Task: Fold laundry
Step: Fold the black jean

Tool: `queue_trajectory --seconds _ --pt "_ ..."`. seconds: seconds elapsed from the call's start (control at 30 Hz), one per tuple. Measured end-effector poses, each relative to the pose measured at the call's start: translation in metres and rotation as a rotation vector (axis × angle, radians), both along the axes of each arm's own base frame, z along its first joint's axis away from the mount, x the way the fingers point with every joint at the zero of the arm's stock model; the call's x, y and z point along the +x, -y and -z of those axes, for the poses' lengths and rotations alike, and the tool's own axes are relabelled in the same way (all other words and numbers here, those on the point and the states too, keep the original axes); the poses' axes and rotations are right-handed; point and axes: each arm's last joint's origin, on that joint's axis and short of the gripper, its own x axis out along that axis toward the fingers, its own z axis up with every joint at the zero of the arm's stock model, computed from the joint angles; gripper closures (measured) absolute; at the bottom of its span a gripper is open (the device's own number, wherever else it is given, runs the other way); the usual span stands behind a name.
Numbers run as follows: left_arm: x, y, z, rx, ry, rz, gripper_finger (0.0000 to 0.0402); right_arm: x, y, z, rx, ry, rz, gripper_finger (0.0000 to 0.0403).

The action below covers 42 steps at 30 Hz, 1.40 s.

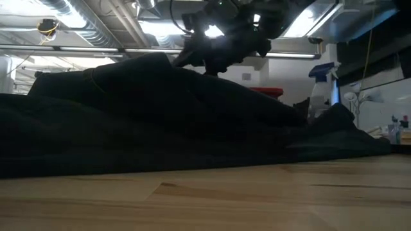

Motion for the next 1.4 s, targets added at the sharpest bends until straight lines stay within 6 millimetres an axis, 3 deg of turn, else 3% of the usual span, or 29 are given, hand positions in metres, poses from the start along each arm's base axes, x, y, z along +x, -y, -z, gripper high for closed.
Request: queue_trajectory --seconds 0.33,0.57,0.77,0.97,1.4 --pt "0.001 0.001 0.000 -0.010 0.005 -0.001 0.0402 0.002 -0.006 0.018 -0.125 -0.104 0.075 0.0237" --pt "0.001 0.001 0.000 -0.012 0.006 -0.001 0.0402 0.014 0.001 -0.007 -0.242 0.006 0.046 0.0237" --pt "0.001 0.001 0.000 -0.012 0.006 -0.001 0.0402 0.016 0.006 -0.013 -0.342 -0.018 0.052 0.0237" --pt "0.001 0.001 0.000 -0.012 0.006 -0.001 0.0402 0.015 0.006 0.010 -0.251 -0.118 -0.010 0.0237" --pt "0.001 0.001 0.000 -0.010 0.007 0.002 0.0401 0.006 0.001 0.013 -0.174 -0.235 -0.008 0.0237"
